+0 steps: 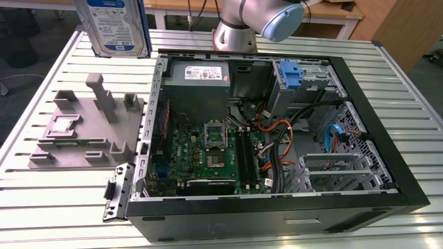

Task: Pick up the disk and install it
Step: 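Pick up the disk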

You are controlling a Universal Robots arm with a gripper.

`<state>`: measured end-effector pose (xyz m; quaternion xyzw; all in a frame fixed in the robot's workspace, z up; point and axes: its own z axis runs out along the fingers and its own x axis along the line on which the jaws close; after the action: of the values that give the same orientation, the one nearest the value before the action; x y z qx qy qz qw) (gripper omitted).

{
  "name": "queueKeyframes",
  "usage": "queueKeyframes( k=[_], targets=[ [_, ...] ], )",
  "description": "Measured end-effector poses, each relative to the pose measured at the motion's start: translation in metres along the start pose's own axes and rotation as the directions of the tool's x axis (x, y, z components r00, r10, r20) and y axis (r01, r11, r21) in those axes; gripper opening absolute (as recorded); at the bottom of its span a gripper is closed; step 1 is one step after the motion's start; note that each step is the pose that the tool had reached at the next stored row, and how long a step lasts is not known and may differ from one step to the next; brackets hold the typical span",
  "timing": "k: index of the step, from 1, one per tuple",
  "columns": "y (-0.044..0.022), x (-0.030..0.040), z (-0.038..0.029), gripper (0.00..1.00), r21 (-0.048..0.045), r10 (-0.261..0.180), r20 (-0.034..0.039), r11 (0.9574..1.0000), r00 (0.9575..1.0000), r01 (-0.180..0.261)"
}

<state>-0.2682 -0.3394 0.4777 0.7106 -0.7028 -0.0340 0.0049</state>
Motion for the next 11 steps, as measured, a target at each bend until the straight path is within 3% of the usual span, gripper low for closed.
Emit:
queueKeyframes(
  k=[11],
  targets=[
    [-0.0268,0.0004,-0.0013,0.35,-0.0039,0.0,0.0001,1.0,1.0,0.0]
  ],
)
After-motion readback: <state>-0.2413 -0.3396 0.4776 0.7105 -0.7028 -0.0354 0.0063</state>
